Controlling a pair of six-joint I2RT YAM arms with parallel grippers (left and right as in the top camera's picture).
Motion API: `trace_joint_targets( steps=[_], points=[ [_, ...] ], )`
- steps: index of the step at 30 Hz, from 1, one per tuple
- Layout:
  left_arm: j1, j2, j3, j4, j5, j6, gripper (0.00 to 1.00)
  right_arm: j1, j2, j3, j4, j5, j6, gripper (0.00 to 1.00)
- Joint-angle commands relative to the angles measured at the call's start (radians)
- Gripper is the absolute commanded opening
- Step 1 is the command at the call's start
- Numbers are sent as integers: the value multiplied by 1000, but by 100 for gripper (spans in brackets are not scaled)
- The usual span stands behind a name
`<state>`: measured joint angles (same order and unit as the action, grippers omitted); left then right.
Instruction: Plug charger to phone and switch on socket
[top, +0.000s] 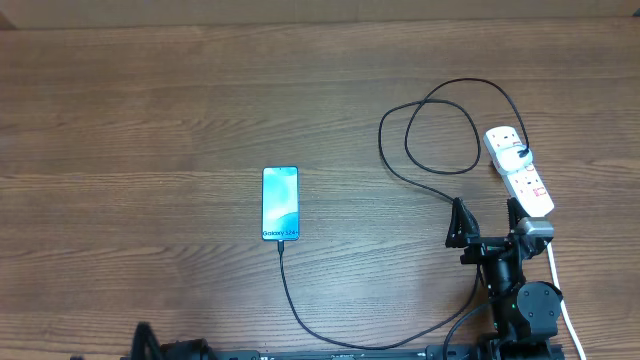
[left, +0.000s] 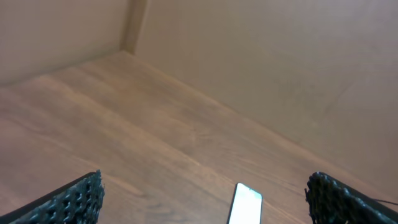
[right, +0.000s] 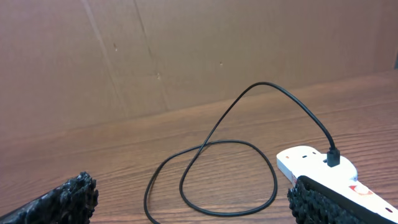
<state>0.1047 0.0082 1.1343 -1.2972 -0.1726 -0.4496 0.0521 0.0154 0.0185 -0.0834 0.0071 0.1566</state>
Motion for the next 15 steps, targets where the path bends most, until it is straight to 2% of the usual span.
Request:
trace_joint_targets(
  steps=[1, 5, 11, 15],
  points=[
    [5, -4, -106, 90, 79, 63, 100, -2, -11, -11, 2, -1, -5, 100],
    [4, -4, -253, 242, 173, 123, 100, -2, -11, -11, 2, -1, -5, 100],
    [4, -5, -483, 420, 293, 121, 100, -2, -11, -11, 2, -1, -5, 100],
    [4, -5, -667, 619, 369, 121, 100, -2, -11, -11, 2, -1, -5, 100]
  ],
)
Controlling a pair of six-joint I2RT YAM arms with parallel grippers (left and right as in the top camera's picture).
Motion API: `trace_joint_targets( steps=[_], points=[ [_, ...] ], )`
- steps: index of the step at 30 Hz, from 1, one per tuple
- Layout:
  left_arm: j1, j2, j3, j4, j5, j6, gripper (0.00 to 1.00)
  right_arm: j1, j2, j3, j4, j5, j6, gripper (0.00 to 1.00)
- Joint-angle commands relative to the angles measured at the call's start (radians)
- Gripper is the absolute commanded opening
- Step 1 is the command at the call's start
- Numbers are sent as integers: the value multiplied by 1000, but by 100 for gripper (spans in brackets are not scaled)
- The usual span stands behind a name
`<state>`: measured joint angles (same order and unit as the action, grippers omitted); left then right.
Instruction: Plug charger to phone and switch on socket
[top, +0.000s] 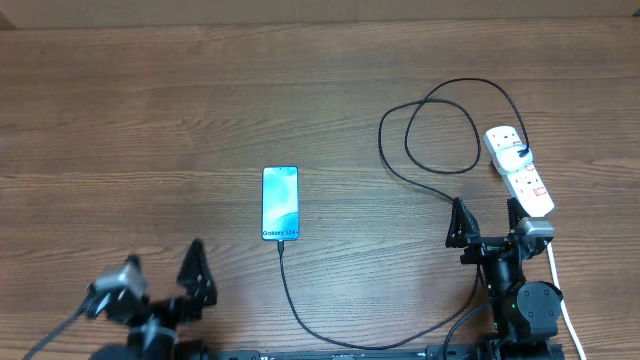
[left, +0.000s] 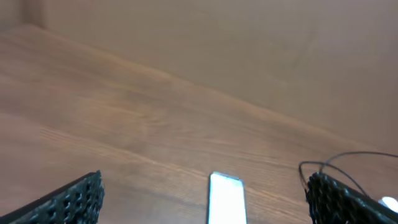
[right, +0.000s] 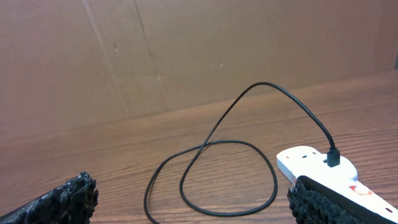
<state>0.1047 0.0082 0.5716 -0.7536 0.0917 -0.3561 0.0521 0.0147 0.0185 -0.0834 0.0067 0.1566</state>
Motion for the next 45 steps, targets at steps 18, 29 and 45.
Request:
trace_joint_targets(
  steps=[18, 29, 45],
  points=[
    [-28, -6, -553, 707, 114, 28, 100, -2, -11, -11, 2, -1, -5, 100],
    [-34, -6, -567, 687, 55, 194, 100, -2, -11, -11, 2, -1, -5, 100],
    [-32, -6, -567, 685, 55, 290, 100, -2, -11, -11, 2, -1, -5, 100]
  ],
)
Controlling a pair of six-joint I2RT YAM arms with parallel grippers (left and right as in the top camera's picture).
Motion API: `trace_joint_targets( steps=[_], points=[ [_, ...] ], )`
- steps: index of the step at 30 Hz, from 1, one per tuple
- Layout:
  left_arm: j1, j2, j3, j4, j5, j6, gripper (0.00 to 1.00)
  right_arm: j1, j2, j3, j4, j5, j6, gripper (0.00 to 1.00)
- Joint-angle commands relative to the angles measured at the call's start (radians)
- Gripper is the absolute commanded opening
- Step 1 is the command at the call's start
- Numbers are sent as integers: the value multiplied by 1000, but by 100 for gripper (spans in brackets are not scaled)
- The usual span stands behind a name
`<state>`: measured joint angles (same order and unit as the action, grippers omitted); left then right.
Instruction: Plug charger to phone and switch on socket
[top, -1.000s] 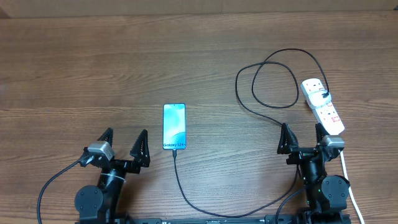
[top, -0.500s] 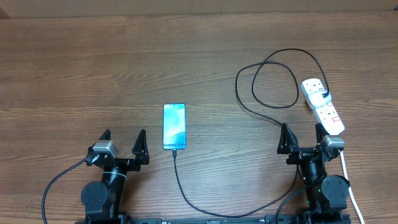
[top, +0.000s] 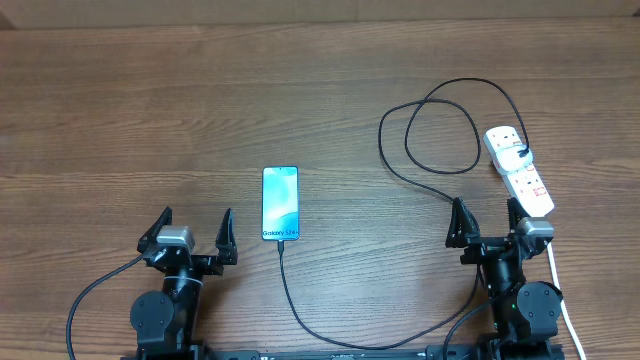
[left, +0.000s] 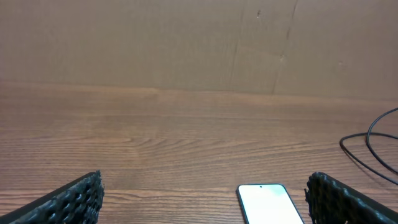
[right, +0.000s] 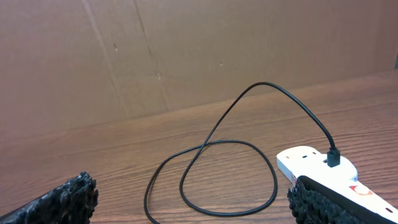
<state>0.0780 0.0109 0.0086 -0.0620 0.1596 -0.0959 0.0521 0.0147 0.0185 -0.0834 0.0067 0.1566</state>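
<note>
A phone (top: 280, 203) with a lit blue screen lies mid-table, its top edge also in the left wrist view as phone (left: 267, 202). A black charger cable (top: 300, 310) meets the phone's near end, runs along the front edge, loops at the right and ends in a plug (top: 522, 153) seated in a white power strip (top: 520, 170). The strip (right: 323, 171) and cable loop (right: 224, 180) show in the right wrist view. My left gripper (top: 190, 230) stands open near the front, left of the phone. My right gripper (top: 487, 222) stands open just before the strip.
The table is brown wood (top: 120, 110). A brown cardboard wall (right: 186, 50) rises behind it. A white lead (top: 562, 300) leaves the strip toward the front right corner.
My left arm has moved from a tilted pose at the front left to stand upright, facing straight over the table with the phone just ahead on its right. The right arm stayed still.
First the left arm was barely in view at the front edge, its camera looking toward the far left corner. Then it was in the overhead view, angled. Now it stands squared to the table. Phone, cable, strip and right arm kept their places throughout.
</note>
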Motion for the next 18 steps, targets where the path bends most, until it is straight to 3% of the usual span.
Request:
trace_joint_targets(
  steps=[1, 18],
  points=[
    [-4, -8, -4, -7, -13, 30, 100, -2, -11, -11, 2, -1, -5, 100],
    [32, -8, -4, -3, -13, 3, 100, -2, -11, -11, 2, -1, -5, 100]
  ],
)
